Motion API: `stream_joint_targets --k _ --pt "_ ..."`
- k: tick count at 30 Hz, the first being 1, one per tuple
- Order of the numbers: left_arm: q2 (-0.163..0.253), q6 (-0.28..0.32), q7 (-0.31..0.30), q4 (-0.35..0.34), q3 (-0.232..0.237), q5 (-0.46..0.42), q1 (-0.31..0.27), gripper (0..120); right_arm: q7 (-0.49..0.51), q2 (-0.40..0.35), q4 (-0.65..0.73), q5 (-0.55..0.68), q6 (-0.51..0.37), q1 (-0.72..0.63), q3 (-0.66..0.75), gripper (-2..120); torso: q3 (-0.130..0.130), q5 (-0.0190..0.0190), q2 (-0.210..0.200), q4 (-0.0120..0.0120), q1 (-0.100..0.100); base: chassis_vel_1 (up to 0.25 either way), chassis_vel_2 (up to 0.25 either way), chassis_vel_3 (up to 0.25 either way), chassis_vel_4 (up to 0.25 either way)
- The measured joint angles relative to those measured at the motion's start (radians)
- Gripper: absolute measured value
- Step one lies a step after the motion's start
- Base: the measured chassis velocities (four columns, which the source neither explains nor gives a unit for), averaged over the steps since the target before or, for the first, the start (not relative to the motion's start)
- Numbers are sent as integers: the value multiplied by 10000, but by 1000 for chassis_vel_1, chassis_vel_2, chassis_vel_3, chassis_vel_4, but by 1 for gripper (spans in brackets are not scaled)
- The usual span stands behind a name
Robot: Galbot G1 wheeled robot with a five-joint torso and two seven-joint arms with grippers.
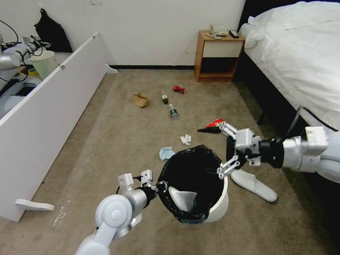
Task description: Pick up the trash bin, then pick up the garbage from the floor and place it into the trash bin.
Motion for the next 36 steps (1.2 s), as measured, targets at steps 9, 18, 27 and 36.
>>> stream_joint_targets --k 9,18,27,36 --pt "-21 1 147 -107 -189 224 278 2 480 721 -211 -23 -74 391 -24 100 0 0 0 0 0 0 0 0 0" --pt "-45 -12 391 -232 -521 582 593 2 846 973 -895 -237 -125 -64 -44 100 0 1 0 0 0 0 0 0 0" --pt "34 -233 1136 -127 -670 1794 683 2 1684 1925 -1427 -491 -169 -785 -80 100 0 1 0 -3 0 0 0 0 0" --pt "-176 -397 1307 -434 -1015 2472 1236 2 1987 3539 -1611 -1144 -110 -341 -1498 100 0 2 0 0 0 0 0 0 0"
